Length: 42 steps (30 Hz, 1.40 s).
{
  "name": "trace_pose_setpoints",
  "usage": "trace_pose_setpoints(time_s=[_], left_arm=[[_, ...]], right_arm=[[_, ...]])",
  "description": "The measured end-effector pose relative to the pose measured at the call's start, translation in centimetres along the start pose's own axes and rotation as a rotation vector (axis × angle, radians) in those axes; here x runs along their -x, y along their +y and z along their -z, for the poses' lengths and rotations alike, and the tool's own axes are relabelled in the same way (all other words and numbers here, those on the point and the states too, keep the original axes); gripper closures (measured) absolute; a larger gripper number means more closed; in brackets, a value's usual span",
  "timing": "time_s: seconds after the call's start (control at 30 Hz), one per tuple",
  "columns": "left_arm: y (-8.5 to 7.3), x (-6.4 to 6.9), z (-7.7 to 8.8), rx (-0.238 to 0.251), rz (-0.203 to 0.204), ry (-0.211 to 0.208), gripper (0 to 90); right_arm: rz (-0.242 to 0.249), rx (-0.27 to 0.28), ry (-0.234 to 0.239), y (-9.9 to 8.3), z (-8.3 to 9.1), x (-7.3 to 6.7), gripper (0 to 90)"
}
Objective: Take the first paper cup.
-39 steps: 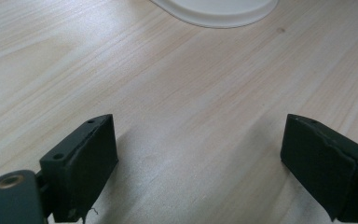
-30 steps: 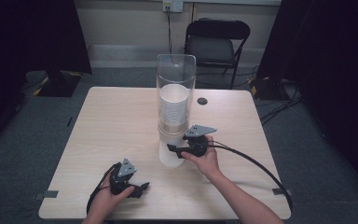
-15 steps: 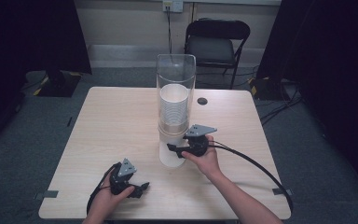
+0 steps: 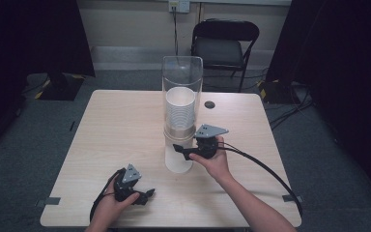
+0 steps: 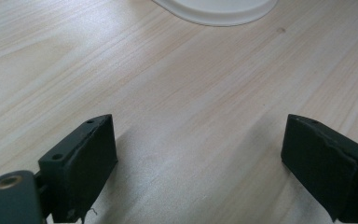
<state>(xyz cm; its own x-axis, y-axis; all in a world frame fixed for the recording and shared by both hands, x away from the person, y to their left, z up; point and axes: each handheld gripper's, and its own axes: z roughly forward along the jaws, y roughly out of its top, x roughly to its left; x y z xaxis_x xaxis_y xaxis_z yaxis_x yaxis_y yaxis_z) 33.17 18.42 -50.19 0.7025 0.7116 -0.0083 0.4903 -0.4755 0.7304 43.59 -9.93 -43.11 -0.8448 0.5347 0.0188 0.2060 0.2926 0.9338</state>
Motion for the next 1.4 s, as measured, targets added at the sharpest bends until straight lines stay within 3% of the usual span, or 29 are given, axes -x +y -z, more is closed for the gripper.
trace_pose_setpoints(time_s=[0.13, 0.4, 0.63, 1.0, 1.07, 1.1, 1.13, 1.17, 1.2, 1.23, 1.33, 1.4], left_arm=[[0.0, 0.0, 0.0, 0.0, 0.001, 0.0, 9.7], [0.0, 0.0, 0.0, 0.0, 0.0, 0.0, 9.7], [0.0, 0.0, 0.0, 0.0, 0.0, 0.001, 9.6], [0.0, 0.0, 0.0, 0.0, -0.001, 0.001, 9.6], [0.0, 0.0, 0.0, -0.001, -0.001, 0.0, 9.6], [0.0, 0.0, 0.0, -0.001, -0.001, 0.0, 9.6], [0.0, 0.0, 0.0, -0.001, -0.001, 0.0, 9.6], [0.0, 0.0, 0.0, -0.003, -0.001, 0.0, 9.6], [0.0, 0.0, 0.0, -0.001, -0.001, 0.002, 9.6], [0.0, 0.0, 0.0, 0.0, -0.001, 0.0, 9.6], [0.1, -0.1, -0.1, -0.004, -0.004, -0.005, 8.7], [0.1, -0.1, -0.1, -0.002, 0.007, -0.004, 8.1]], right_arm=[[0.017, 0.018, -0.016, -0.6, -0.2, 0.0, 31.7], [0.026, -0.003, -0.012, -0.5, -0.3, 0.0, 32.1], [0.066, -0.02, -0.025, -0.4, -0.3, -0.1, 32.5], [0.069, -0.035, -0.015, -0.4, -0.4, 0.0, 32.8], [0.091, -0.086, -0.028, -0.6, -0.7, 0.1, 35.4], [0.092, -0.128, -0.03, -1.6, -1.2, 0.2, 37.4], [0.101, -0.236, -0.025, -3.3, -1.6, 0.2, 37.0], [0.066, -0.216, -0.021, -5.4, -1.8, 0.1, 37.0], [0.066, -0.216, -0.021, -5.4, -1.8, 0.1, 37.0], [0.001, -0.179, -0.016, -5.9, -1.5, 0.2, 36.1], [0.026, -0.199, -0.001, -3.7, -1.3, 0.4, 35.0], [0.06, -0.227, -0.001, -3.3, -0.9, 0.7, 34.4]])
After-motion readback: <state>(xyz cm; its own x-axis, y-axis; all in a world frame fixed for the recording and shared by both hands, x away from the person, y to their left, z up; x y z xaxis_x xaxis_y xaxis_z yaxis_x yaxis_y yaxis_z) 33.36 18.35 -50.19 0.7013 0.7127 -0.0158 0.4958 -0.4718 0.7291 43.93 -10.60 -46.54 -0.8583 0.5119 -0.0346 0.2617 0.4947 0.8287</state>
